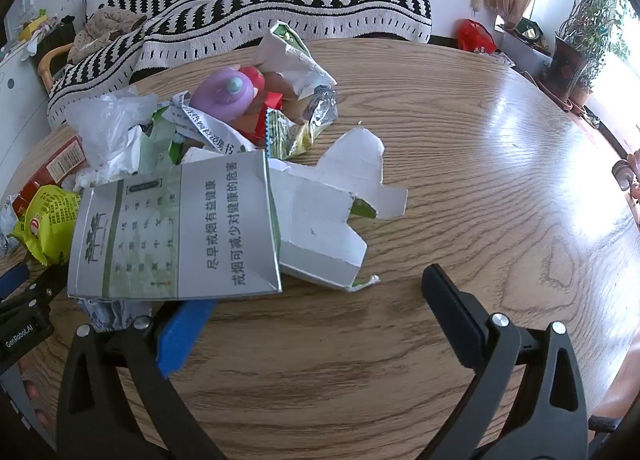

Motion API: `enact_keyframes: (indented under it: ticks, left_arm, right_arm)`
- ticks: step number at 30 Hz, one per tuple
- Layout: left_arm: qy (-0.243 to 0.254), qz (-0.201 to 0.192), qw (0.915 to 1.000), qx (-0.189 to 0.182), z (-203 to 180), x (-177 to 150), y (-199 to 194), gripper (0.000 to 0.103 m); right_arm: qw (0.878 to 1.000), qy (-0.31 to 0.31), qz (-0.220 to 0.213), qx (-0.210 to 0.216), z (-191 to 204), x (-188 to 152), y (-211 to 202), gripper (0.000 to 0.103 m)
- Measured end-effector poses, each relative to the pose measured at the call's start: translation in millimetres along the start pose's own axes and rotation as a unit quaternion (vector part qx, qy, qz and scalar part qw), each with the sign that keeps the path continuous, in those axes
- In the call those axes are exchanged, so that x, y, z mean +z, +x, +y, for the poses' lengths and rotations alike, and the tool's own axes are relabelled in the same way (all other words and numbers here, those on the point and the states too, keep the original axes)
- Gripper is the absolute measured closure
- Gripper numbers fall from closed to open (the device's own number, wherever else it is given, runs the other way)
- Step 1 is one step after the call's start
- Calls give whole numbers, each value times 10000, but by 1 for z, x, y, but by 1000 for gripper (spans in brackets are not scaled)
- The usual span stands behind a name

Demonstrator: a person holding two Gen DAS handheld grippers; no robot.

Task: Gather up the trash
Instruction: 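Move both tools over the table toward the trash pile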

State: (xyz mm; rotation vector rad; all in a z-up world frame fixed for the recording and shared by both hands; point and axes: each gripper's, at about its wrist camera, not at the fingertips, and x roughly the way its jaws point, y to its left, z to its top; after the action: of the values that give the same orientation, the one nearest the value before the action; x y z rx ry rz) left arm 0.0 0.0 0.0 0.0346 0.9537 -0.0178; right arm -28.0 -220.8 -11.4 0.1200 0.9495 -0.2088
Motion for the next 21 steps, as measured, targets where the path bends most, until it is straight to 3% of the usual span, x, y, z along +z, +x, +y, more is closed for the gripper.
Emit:
enact_keyframes:
  ticks: [4,10,14,21]
  left_arm:
    - [0,-9,10000,0,0,0,0,5]
    - [-117,138,9998,-5,6,0,-9,5]
    - [-30,-134,9999,88,8,4,-34,5]
    - [-294,-334,9989,119,37,1,-71,5]
  right_arm:
    - [10000,5,-26,11,-2,0,-1,5]
    - [9980,-550,19,304,-1,-9,-15,6]
    - [9959,-720,-490,224,-2,-8,-48,6]
    - [9920,-289,-1002,716,3,-10,-93,6]
